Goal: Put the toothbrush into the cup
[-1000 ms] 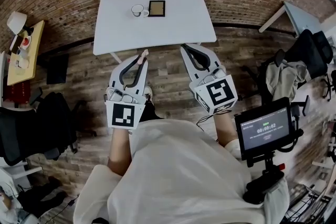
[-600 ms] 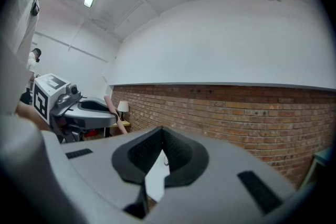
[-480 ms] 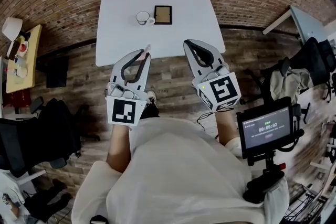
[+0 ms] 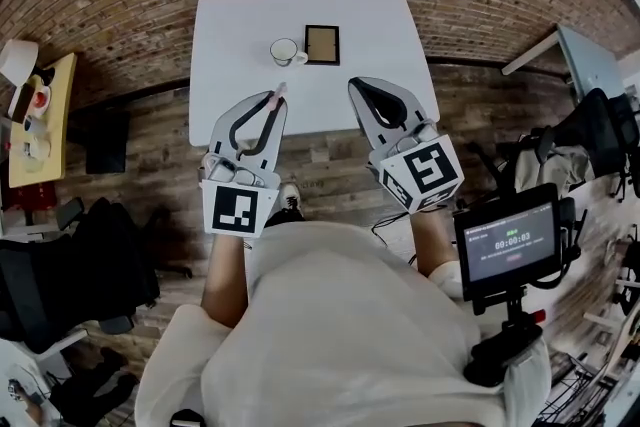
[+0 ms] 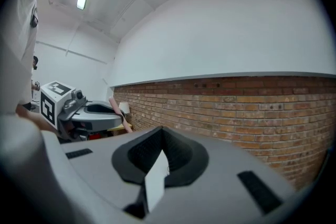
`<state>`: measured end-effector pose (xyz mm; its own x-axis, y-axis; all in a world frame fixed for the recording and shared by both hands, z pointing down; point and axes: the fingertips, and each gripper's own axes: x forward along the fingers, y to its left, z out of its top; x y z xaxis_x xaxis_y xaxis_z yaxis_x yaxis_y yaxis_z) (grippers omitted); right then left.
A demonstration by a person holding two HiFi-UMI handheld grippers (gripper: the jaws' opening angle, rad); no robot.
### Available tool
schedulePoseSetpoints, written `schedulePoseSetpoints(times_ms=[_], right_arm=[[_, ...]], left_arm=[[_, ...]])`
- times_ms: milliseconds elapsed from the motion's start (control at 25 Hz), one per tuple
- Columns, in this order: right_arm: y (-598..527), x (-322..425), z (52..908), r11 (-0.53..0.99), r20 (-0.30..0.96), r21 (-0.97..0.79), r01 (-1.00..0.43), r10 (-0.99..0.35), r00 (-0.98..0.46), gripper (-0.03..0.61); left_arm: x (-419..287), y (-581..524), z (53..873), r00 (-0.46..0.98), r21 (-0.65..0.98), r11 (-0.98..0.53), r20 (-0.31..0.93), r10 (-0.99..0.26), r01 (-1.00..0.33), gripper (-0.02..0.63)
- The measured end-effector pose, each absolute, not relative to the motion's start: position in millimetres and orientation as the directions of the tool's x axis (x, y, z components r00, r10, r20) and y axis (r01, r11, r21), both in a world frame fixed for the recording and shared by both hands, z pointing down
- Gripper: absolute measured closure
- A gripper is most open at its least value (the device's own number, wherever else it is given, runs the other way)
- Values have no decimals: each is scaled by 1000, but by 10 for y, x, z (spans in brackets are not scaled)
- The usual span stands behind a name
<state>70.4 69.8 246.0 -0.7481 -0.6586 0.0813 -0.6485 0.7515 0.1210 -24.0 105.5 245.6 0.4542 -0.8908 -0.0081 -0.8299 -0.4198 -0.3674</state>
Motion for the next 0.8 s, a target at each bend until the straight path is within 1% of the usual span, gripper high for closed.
schedulePoseSetpoints(times_ms=[400, 640, 800], right_arm=[[419, 257, 2537, 792, 110, 92, -603, -610, -785, 575], [149, -132, 2696, 792, 157, 70, -607, -609, -777, 575], [54, -176, 2710, 779, 163, 59, -624, -625, -764, 575]], left_arm=[[-590, 738, 2475, 455, -369, -419, -10, -891, -830, 561], [-988, 451, 2595, 462, -352, -431, -4, -887, -831, 561], [-1037, 351, 2597, 480, -349, -448, -5, -878, -823, 561]])
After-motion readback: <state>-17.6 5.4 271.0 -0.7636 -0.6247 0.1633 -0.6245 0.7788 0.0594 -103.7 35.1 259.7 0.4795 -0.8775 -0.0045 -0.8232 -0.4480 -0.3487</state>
